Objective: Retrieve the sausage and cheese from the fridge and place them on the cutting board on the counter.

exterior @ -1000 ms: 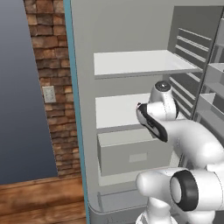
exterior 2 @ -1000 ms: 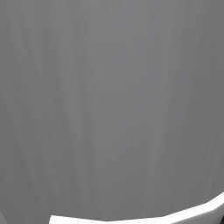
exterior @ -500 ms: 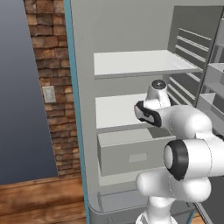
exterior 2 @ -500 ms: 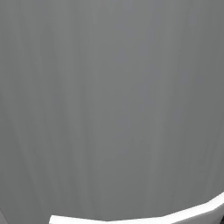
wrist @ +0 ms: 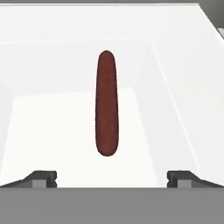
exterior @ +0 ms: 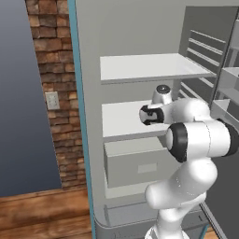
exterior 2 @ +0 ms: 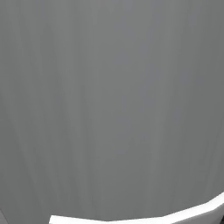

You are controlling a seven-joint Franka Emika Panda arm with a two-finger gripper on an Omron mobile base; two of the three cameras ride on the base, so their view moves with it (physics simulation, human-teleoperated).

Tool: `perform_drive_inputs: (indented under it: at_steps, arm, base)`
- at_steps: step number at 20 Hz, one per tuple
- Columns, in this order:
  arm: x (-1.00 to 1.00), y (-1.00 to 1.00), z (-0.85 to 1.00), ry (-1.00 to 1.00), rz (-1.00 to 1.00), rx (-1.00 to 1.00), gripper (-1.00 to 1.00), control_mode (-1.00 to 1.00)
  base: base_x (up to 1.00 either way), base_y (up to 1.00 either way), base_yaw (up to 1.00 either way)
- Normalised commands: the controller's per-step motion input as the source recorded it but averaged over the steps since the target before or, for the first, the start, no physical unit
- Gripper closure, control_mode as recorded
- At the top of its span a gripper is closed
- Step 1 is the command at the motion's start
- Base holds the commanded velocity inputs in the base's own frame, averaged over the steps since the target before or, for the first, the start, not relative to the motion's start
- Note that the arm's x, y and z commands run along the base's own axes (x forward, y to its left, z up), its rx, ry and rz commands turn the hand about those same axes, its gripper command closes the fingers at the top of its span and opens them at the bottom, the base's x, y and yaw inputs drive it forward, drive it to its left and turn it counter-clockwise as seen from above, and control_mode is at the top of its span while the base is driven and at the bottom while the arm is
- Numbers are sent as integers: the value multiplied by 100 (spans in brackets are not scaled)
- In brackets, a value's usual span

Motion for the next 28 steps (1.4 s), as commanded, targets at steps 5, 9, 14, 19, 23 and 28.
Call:
perform_drive_inputs:
  at_steps: [5,9,14,19,23,28]
  arm:
    - [48,-6,-34,1,0,2,-100,-100]
    - [55,-4,-29,0,0,1,-100,-100]
    - [32,-8,-41,9,0,4,-100,-100]
    - [31,-4,-28,4,0,1,-100,-100]
    - [3,0,-2,8,0,0,-100,-100]
    - [0,0,0,0,0,0,-100,-100]
  base:
    - [0,0,0]
    - [0,0,0]
    - [0,0,0]
    - [0,0,0]
    - [0,0,0]
    - [0,0,0]
